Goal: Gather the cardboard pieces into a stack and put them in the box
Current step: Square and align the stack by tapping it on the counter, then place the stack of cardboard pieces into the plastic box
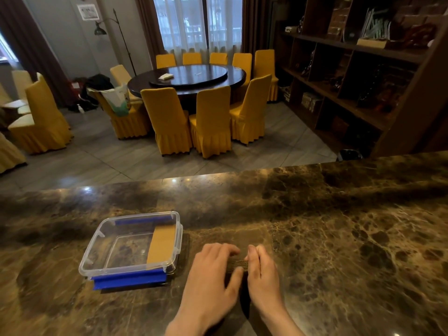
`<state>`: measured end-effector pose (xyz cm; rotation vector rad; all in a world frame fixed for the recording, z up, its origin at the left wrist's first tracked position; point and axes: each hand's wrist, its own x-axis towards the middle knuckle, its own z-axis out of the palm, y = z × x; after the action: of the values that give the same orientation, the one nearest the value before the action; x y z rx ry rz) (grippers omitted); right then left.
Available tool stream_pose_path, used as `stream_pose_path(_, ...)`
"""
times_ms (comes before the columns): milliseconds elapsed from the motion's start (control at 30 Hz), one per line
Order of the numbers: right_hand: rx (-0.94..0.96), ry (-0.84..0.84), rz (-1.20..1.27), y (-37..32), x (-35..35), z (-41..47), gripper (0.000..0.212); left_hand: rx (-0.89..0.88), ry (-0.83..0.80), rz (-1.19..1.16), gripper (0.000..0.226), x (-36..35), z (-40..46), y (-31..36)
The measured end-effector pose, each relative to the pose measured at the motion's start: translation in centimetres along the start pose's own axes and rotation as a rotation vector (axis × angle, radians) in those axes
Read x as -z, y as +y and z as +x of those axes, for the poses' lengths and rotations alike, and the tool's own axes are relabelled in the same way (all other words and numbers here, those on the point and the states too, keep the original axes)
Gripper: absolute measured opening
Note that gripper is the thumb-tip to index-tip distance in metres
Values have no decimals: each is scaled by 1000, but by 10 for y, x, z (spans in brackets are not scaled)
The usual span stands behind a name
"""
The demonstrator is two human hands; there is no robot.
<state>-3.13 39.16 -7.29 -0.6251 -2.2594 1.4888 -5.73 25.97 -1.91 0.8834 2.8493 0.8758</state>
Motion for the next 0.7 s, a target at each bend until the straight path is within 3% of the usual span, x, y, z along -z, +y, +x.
stream_pose_path(100, -3, -4, 4, -1, -1, 0, 30, -59, -199, 143, 51, 6, 6, 4)
stream_pose_path(167, 2, 0, -3, -1, -1, 0, 29, -37, -251, 242, 50, 6, 10, 6)
stream_pose_path(467, -46, -21, 30, -7, 3, -1, 31, -58, -240, 372, 34, 0, 10, 7)
stream_pose_path(567, -92, -42, 120, -16, 7, -2, 37, -27, -224, 308, 33, 2, 9, 8)
stream_pose_path(700, -162, -12, 372, -21, 22, 0, 41, 174, -95, -26, 27, 10, 3, 7)
